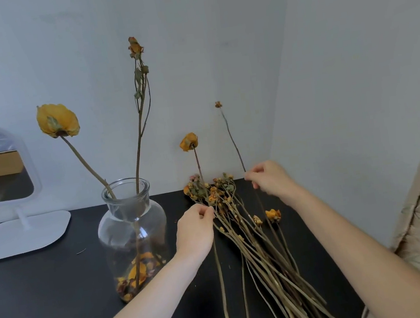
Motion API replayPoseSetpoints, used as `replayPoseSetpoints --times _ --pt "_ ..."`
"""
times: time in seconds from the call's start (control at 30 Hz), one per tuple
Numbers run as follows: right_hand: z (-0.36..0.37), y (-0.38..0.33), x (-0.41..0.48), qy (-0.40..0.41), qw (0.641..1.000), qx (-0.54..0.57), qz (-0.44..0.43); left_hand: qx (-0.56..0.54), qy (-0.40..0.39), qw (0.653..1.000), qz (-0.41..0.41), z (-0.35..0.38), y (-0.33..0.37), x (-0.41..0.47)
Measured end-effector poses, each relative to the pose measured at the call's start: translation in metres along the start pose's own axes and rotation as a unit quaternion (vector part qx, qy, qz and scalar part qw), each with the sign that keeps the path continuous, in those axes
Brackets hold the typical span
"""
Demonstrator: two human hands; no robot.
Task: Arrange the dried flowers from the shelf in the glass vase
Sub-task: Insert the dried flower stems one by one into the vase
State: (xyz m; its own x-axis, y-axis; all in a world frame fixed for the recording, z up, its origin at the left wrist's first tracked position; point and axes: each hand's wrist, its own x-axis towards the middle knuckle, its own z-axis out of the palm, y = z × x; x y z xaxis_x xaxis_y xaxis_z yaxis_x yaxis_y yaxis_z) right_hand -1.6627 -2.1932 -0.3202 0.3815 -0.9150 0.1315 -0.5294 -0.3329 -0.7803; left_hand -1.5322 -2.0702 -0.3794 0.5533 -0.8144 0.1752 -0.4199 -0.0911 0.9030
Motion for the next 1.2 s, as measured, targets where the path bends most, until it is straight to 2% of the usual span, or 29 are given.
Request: replayPoseSetpoints --times 0.17,0.3,0.43,0.53,0.63,0.83,0.93,1.2 --pt "-0.020 -0.031 -0.001 0.038 0.995 0.085 -0.024 -0.030 -0.014 0.997 0.069 -0.015 0.025 -0.009" --pt "-0.026 -0.049 -0.010 0.028 0.985 0.166 -0.029 -0.055 -0.051 0.988 0.133 -0.029 0.047 -0.023" --pt "-0.021 -0.062 -0.019 0.016 0.981 0.188 -0.039 -0.046 -0.039 0.979 0.192 -0.058 0.065 -0.040" --pt "-0.015 -0.073 -0.024 0.008 0.978 0.205 -0.048 -0.049 -0.001 0.974 0.219 -0.091 0.078 -0.047" --pt "-0.009 -0.087 -0.030 0.010 0.967 0.248 -0.054 -0.061 0.077 0.970 0.224 -0.132 0.087 -0.046" --pt "0.003 -0.114 -0.039 0.019 0.944 0.322 -0.073 -0.161 0.187 0.944 0.221 -0.200 0.112 -0.037" --pt "0.009 -0.121 -0.042 0.015 0.942 0.327 -0.077 -0.192 0.210 0.931 0.230 -0.217 0.125 -0.032" --pt "0.014 -0.128 -0.040 0.018 0.943 0.319 -0.091 -0.183 0.244 0.921 0.243 -0.238 0.145 -0.019"
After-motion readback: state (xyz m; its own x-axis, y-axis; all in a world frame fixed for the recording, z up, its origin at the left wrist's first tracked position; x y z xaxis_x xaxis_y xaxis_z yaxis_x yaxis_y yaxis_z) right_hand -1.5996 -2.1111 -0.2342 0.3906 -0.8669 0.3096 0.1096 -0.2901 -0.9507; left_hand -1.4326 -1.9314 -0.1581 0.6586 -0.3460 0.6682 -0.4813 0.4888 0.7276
